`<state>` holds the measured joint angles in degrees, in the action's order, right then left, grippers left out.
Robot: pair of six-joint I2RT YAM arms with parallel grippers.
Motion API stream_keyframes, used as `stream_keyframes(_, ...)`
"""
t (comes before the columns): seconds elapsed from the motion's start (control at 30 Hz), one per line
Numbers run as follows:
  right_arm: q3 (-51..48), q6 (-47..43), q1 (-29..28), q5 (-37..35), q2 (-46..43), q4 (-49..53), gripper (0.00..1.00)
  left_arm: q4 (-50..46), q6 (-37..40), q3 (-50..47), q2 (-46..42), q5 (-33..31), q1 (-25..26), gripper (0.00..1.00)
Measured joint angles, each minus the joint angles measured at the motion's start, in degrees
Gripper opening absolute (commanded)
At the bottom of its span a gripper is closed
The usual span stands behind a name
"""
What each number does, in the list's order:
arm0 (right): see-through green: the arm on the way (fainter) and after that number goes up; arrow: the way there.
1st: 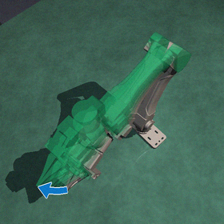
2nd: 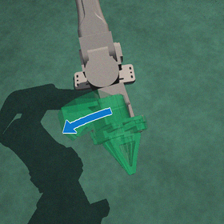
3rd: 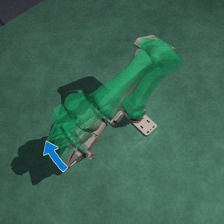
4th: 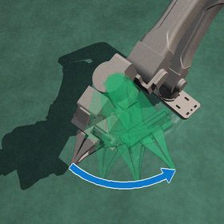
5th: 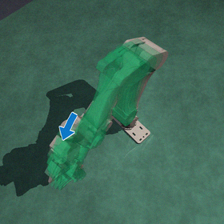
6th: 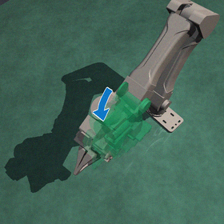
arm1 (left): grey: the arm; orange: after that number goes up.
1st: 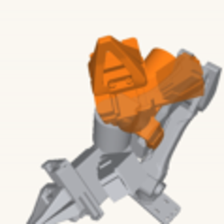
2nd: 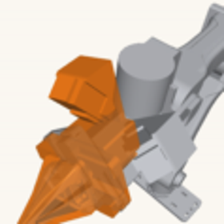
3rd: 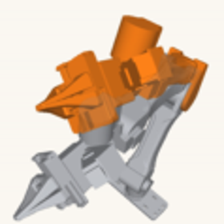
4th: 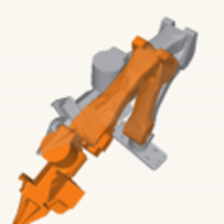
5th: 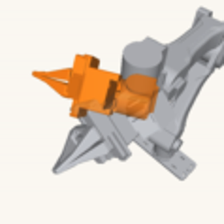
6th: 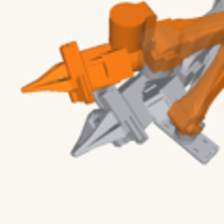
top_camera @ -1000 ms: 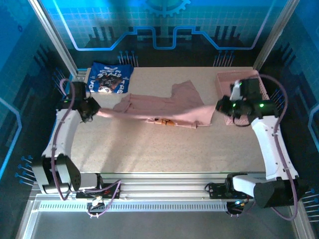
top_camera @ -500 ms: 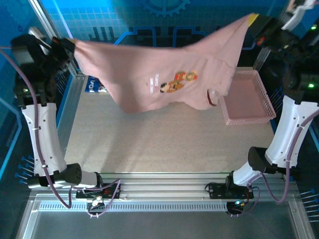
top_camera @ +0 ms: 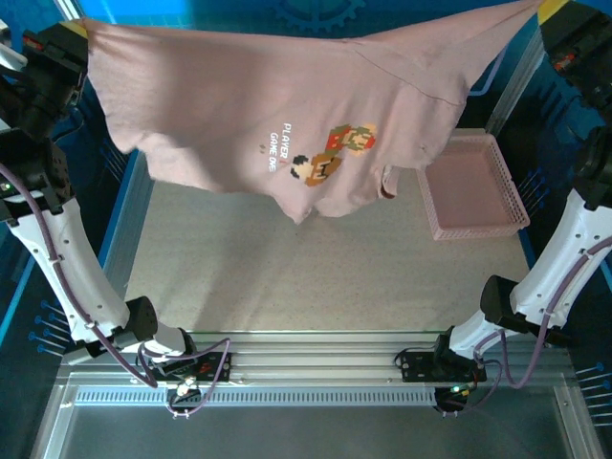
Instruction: Fold and stack the t-shirts
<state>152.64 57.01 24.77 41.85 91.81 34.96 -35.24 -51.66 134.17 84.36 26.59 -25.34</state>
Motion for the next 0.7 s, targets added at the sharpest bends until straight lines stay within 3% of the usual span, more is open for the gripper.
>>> stream_keyframes(0.17,-0.02,1.57,5.68,1.46,-0.92,-1.07,0.0,-0.46,4.04,-2.49,1.27,4.76,-0.44,0.0)
stream_keyframes(0.47,-0.07,2.19,5.99,3.89,-1.18,-2.05,0.0,0.9,5.27,-6.54,1.46,8.44,-0.66,0.0)
stream_keyframes(0.7,-0.81,-4.61,-2.08,1.84,1.33,1.84,0.0,4.7,5.33,-5.79,6.25,8.83,1.73,0.0)
